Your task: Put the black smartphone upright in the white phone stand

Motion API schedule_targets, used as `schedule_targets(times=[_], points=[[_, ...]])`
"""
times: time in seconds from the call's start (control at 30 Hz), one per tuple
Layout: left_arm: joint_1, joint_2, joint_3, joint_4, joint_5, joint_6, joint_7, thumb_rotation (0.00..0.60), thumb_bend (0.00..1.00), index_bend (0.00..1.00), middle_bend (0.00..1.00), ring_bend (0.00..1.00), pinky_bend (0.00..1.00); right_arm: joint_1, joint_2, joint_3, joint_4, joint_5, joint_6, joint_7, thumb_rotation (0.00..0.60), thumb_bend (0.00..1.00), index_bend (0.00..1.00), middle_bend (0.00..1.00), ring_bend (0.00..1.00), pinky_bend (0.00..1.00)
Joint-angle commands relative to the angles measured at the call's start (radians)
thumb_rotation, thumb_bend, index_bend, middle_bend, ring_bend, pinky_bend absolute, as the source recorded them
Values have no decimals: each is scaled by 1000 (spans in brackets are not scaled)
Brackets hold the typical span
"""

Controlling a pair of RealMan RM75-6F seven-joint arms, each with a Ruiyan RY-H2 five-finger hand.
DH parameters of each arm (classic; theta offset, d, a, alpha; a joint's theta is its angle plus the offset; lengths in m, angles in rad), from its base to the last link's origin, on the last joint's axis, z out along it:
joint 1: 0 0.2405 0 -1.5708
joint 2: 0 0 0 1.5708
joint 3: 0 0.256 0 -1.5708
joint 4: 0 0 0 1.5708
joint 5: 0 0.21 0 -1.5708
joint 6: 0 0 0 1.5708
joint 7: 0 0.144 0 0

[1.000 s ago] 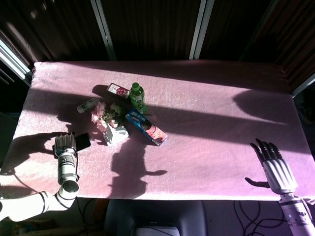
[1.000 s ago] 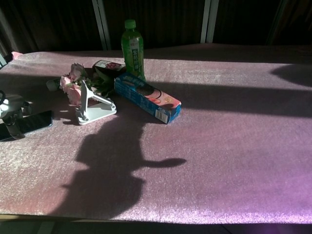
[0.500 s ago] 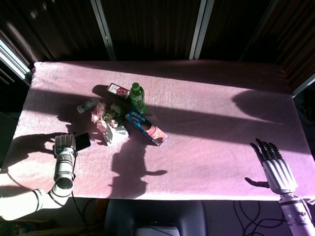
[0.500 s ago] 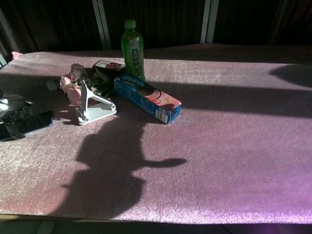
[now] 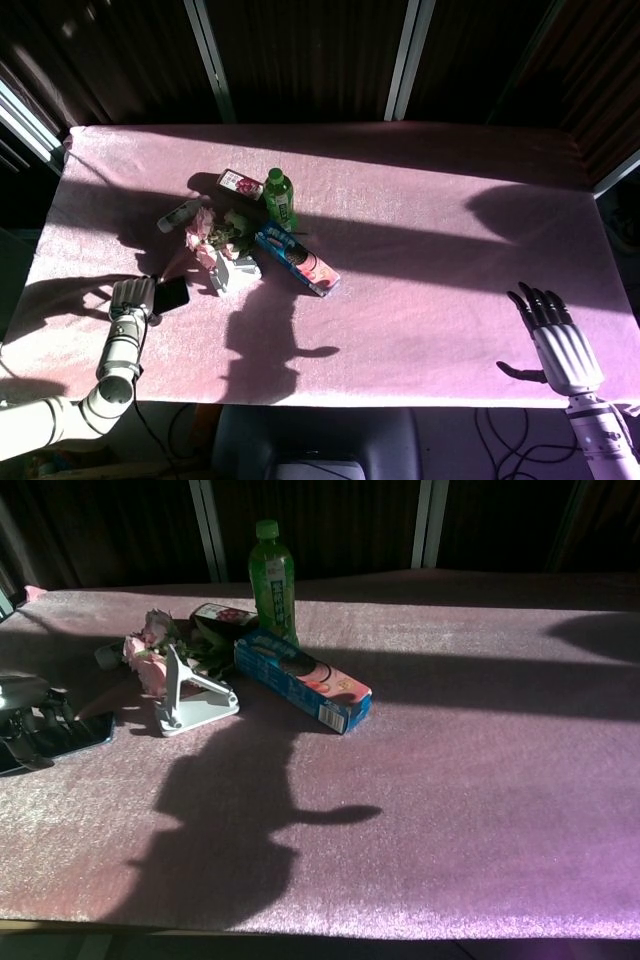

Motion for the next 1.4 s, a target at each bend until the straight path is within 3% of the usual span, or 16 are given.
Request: schedule_targets(times=[0.03, 0.77, 0.93, 1.13, 1.4], points=[[30, 47, 29, -55, 78, 18, -61, 600, 549, 785, 1000, 731, 390, 0, -1, -1, 0, 0, -2, -4, 600, 213, 0, 0, 0, 0], [176, 153, 74, -201, 457, 201, -338, 600, 552, 794, 1000, 732, 379, 2, -10, -4, 0, -2, -6, -21, 600, 212, 0, 0, 0, 0], [248, 162, 18, -259, 613, 263, -582, 600, 550, 794, 1000, 729, 380, 0, -9, -5, -1, -4, -2, -18, 600, 212, 0, 0, 0, 0], [308, 129, -71, -305, 716, 271, -913, 600, 545, 798, 1000, 727, 379, 0, -8, -9, -2, -12, -2, -17, 600, 213, 0, 0, 0, 0], [293, -70, -145, -230, 761, 362, -1013, 600, 545, 807, 1000, 727, 370, 3, -9, -11, -1, -13, -8, -17, 600, 212, 0, 0, 0, 0]])
